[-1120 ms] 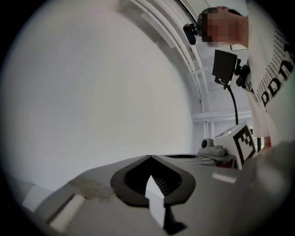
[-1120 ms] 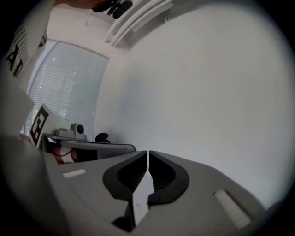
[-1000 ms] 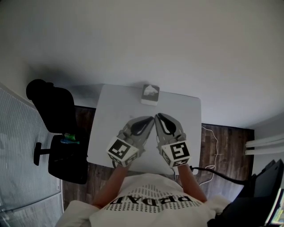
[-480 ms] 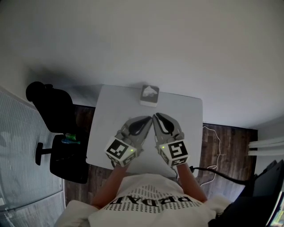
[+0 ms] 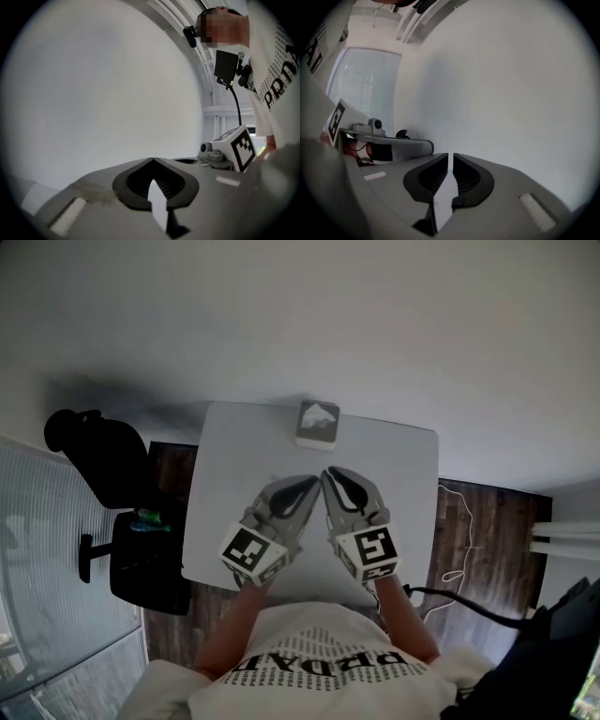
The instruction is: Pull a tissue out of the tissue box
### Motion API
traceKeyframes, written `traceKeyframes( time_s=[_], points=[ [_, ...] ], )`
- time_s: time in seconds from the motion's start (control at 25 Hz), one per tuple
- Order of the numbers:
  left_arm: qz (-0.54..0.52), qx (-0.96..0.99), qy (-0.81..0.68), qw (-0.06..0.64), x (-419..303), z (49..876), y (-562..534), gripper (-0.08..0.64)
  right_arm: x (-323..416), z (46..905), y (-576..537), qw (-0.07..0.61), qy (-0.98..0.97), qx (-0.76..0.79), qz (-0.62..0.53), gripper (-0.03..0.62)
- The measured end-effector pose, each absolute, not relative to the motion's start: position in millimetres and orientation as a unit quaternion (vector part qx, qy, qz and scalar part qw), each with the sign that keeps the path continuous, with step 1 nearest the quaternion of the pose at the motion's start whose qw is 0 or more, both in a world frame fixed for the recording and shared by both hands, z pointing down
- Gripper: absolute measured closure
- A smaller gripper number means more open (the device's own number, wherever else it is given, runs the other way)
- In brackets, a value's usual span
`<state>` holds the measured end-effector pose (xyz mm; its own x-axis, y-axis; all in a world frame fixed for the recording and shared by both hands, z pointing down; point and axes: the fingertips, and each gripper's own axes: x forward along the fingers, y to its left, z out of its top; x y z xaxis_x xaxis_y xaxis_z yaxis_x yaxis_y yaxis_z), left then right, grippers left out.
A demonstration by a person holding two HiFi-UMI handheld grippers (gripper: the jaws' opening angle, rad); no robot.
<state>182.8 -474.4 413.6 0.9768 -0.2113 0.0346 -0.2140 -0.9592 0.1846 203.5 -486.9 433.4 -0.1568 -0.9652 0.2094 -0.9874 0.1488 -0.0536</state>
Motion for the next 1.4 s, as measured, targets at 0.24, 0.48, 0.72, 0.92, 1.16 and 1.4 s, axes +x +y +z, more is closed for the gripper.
traceKeyframes(
  time_s=[0.24,0.48,0.72,0.92,1.16,1.4],
  points=[
    [0.016,0.988,-0.109,0.11,200,432,-501,0.569,227,458,-512,0.075,-0.748,0.65,0.109,0.551],
    [0.02,0.988,-0.103,0.116,210,449,-516,0.569,240,475,-528,0.082,-0.742,0.655,0.118,0.551],
    [0.013,0.987,-0.099,0.123,220,456,-527,0.569,249,494,-545,0.086,-0.737,0.659,0.121,0.538],
    [0.029,0.988,-0.095,0.121,226,473,-538,0.569,253,506,-561,0.087,-0.741,0.654,0.123,0.538],
    [0.031,0.986,-0.103,0.128,229,486,-553,0.569,260,524,-577,0.096,-0.74,0.652,0.132,0.537],
    [0.023,0.984,-0.113,0.137,235,499,-571,0.569,268,546,-592,0.108,-0.74,0.65,0.138,0.531]
  ],
)
